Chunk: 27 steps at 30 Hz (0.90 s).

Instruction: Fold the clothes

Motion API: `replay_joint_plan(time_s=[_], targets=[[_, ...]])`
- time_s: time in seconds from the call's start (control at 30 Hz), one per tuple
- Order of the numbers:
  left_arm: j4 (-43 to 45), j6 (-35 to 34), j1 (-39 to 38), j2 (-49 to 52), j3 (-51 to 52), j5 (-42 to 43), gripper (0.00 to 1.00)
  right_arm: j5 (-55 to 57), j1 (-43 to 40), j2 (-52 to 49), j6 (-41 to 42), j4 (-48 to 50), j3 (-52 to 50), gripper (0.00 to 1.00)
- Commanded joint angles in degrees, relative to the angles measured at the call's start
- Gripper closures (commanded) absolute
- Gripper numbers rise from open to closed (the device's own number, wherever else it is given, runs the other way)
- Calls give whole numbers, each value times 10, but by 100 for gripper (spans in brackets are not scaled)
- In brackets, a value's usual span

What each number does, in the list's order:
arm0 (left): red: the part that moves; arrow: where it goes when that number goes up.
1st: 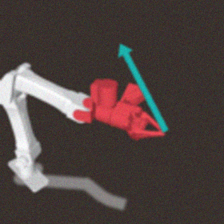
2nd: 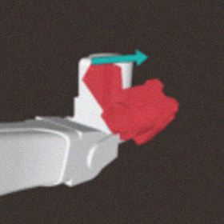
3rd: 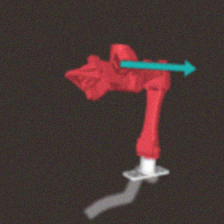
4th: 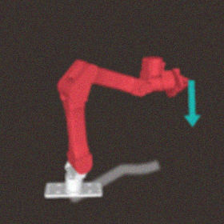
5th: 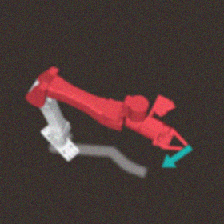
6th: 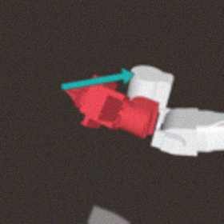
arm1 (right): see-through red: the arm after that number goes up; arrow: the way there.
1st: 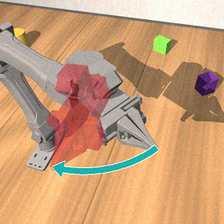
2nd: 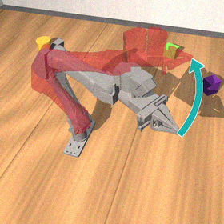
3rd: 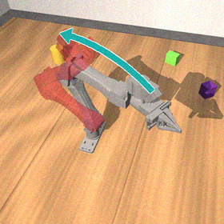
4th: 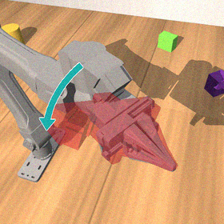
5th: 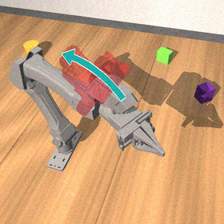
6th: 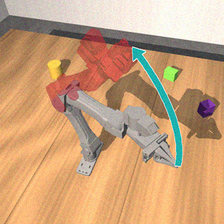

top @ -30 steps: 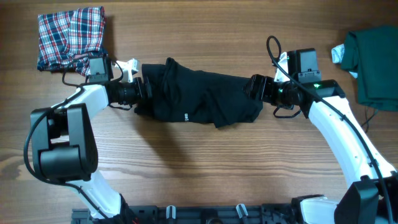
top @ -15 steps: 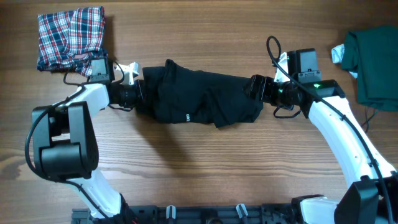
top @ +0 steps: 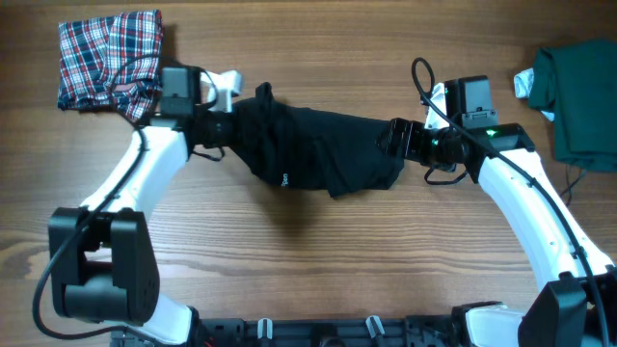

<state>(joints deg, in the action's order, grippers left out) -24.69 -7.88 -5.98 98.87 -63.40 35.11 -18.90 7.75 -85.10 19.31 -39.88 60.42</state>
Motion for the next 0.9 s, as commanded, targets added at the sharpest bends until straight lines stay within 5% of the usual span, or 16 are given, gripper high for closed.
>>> replay_joint_plan(time_s=[0.0,0.27,0.87], targets=[[0,-18,-47,-13,-12,-25,96,-1,-2,12,-13,-3,5,0],[-7,-31,-146,-15,-68,-42,96,100,-5,12,19,-33,5,0],[22,-48,-285,-15,-100,-92,95,95,-71,12,32,-52,5,0]])
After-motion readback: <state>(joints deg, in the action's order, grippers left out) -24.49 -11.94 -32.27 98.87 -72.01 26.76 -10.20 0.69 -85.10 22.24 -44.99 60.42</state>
